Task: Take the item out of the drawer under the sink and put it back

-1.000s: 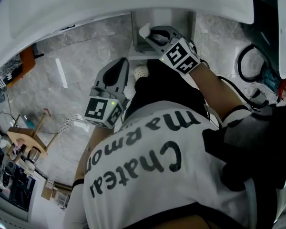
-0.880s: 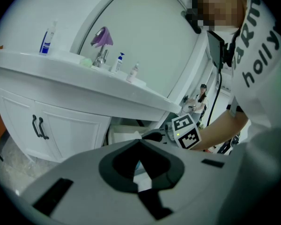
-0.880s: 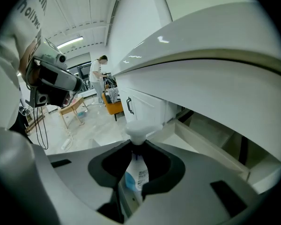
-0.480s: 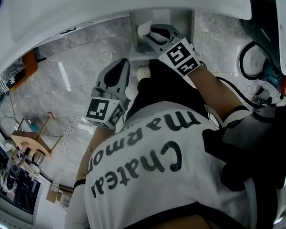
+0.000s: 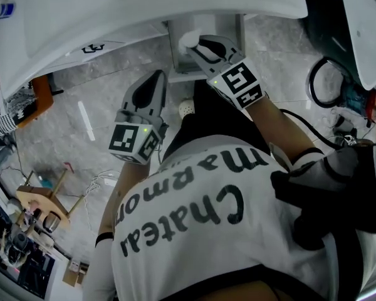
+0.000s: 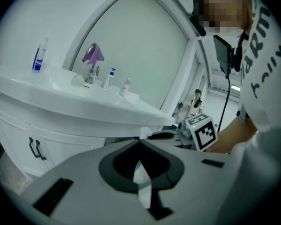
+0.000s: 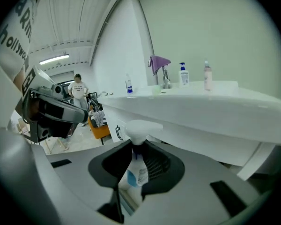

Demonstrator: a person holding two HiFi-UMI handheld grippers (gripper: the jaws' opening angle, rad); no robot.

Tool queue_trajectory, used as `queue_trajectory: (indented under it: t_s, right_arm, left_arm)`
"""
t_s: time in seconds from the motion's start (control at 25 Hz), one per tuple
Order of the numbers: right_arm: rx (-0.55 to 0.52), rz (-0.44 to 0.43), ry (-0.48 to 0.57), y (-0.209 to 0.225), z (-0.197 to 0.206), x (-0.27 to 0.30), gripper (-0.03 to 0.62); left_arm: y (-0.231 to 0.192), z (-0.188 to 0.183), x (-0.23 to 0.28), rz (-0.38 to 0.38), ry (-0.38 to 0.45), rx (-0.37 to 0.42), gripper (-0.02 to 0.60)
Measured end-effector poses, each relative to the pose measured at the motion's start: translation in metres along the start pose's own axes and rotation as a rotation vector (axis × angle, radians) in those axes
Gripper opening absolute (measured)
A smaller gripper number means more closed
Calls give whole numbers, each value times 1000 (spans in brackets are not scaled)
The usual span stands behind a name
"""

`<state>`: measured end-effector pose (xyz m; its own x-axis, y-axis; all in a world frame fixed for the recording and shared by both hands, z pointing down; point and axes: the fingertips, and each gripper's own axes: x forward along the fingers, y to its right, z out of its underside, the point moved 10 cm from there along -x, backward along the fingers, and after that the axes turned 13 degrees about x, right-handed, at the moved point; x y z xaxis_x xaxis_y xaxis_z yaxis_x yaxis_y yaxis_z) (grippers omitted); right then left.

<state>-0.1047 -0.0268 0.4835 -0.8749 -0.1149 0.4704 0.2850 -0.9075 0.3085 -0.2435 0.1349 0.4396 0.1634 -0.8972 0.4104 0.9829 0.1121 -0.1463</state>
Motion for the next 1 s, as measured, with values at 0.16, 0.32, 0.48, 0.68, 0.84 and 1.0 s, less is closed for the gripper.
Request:
queue_trajectory:
  t_s: [0.16, 0.32, 0.48, 0.68, 0.84, 1.0]
  right_arm:
    - [-5, 29, 75, -22, -22, -31, 86]
    - [-35, 66, 170, -43, -48, -65, 86]
    - [-59, 123, 259, -69, -67, -99, 86]
    - [-86, 208, 342, -97, -83, -131, 84]
    - [-136, 280, 395, -117, -95, -155, 84]
    - [-164, 344, 411, -135, -101, -183, 84]
  left_arm:
    - [0, -23, -9, 1, 69, 11, 5]
    - [9, -53, -11, 55, 137, -4, 5]
    - [25, -77, -20, 114, 190, 33, 5]
    - [38, -99, -32, 185, 250, 89, 5]
    - [51, -119, -36, 239, 292, 110, 5]
    - [69, -134, -39, 291, 302, 159, 5]
